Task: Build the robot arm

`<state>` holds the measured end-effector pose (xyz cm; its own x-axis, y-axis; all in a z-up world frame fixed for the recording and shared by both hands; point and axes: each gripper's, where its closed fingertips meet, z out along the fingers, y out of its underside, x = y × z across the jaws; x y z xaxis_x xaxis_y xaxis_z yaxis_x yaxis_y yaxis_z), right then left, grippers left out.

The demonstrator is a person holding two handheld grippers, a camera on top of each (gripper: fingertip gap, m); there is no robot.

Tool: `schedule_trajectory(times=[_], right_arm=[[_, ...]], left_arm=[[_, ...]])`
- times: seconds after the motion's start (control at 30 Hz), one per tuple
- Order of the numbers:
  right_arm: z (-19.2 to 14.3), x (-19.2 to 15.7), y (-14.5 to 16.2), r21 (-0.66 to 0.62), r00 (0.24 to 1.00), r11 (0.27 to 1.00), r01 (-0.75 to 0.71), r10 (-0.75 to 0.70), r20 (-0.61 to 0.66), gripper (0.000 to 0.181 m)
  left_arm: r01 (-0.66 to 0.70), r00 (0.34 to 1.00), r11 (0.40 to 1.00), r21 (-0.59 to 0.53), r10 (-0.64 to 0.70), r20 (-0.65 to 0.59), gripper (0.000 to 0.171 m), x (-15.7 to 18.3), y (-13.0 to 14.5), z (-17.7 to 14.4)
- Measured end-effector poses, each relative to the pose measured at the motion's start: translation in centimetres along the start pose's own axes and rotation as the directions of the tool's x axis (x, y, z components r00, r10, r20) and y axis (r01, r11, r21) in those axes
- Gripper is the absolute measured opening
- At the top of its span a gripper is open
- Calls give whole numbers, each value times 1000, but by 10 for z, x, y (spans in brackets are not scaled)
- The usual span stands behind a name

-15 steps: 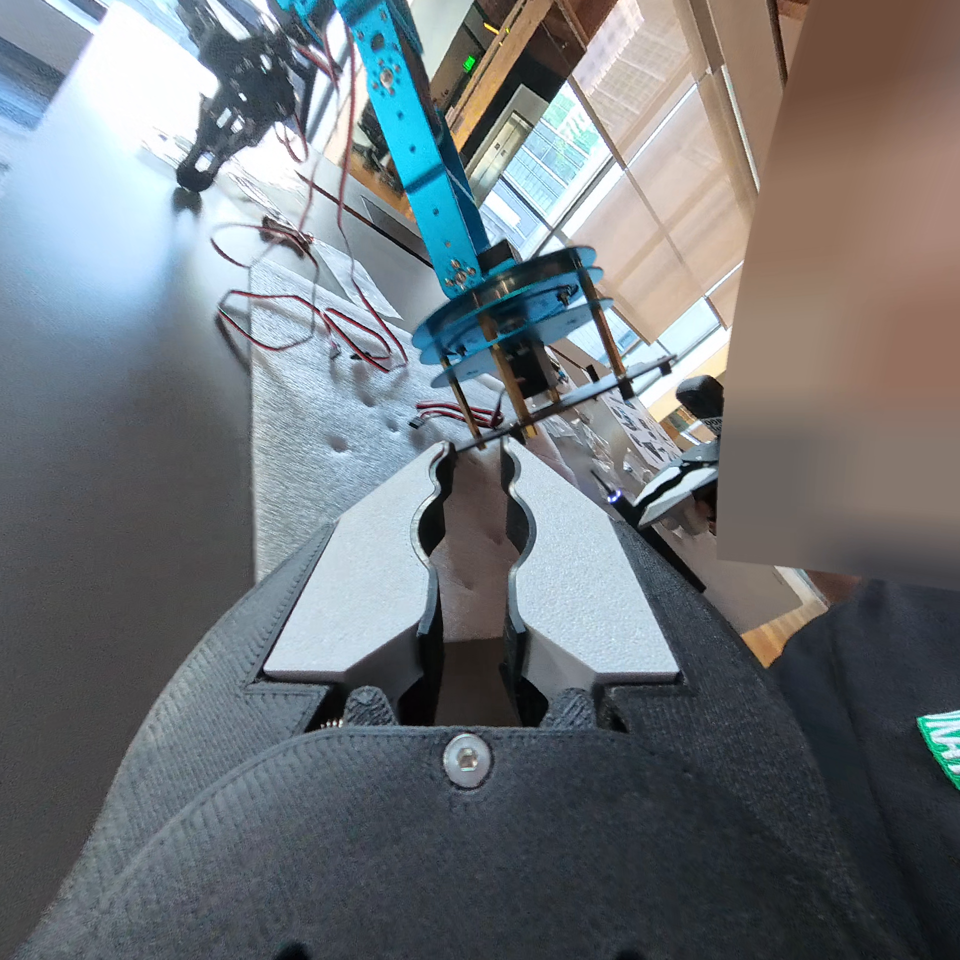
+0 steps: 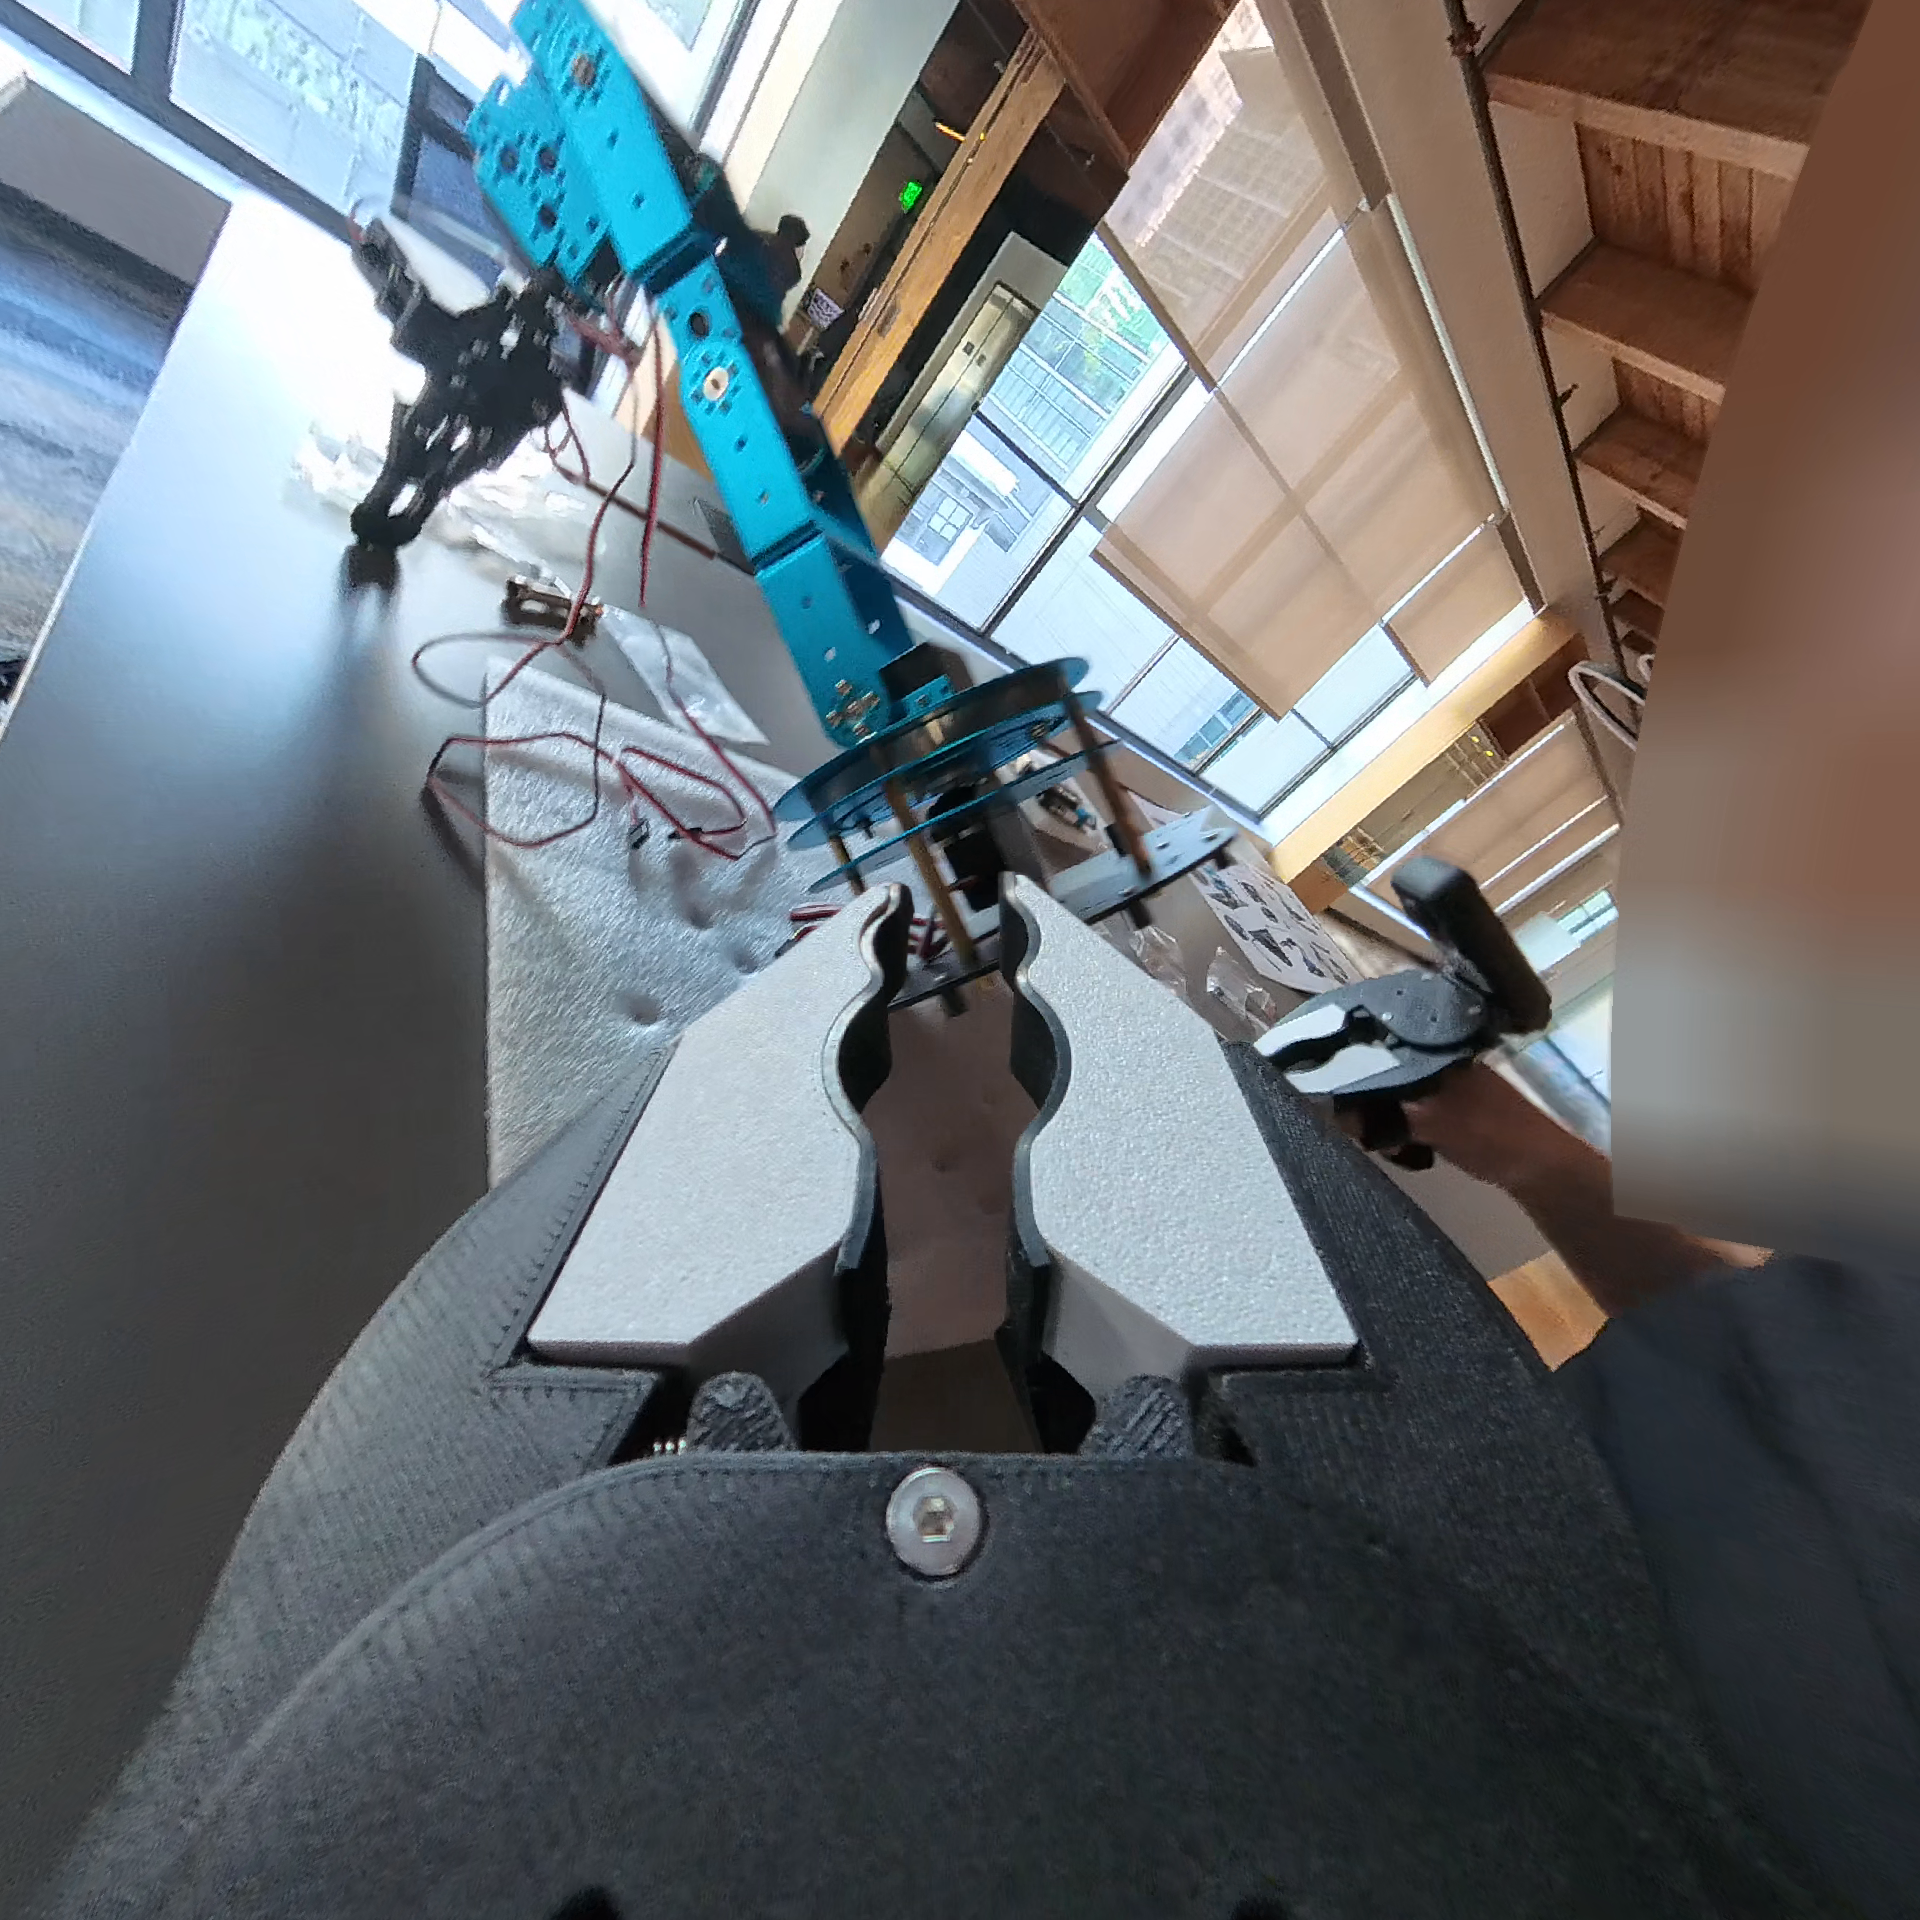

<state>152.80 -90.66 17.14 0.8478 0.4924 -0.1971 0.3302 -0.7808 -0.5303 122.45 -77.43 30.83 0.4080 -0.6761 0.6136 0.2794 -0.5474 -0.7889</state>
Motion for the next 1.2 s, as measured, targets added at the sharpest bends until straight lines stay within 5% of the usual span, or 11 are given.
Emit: schedule_trajectory(times=[0.37, 0.63, 0.83, 1.0, 1.2], right_arm=[[-4, 2, 0, 194, 986, 971, 139, -116, -124, 19], [-17, -10, -1, 297, 979, 935, 194, -206, 7, 25], [-31, -5, 4, 353, 958, 892, 281, -284, -46, 25], [-29, -7, 10, 363, 966, 900, 243, -257, -10, 26], [-35, -3, 2, 404, 969, 885, 233, -245, -23, 26]], left_arm=[[-125, 991, 990, 61, 121, 65, 16, 60, -8, -31], [-109, 983, 986, 128, 88, 160, 20, 117, 39, -56], [-70, 979, 990, 121, 45, 199, 20, 133, 71, -56], [-80, 983, 992, 96, 62, 176, 22, 145, 62, -43], [-107, 981, 992, 60, 96, 168, 26, 122, 32, -29]])
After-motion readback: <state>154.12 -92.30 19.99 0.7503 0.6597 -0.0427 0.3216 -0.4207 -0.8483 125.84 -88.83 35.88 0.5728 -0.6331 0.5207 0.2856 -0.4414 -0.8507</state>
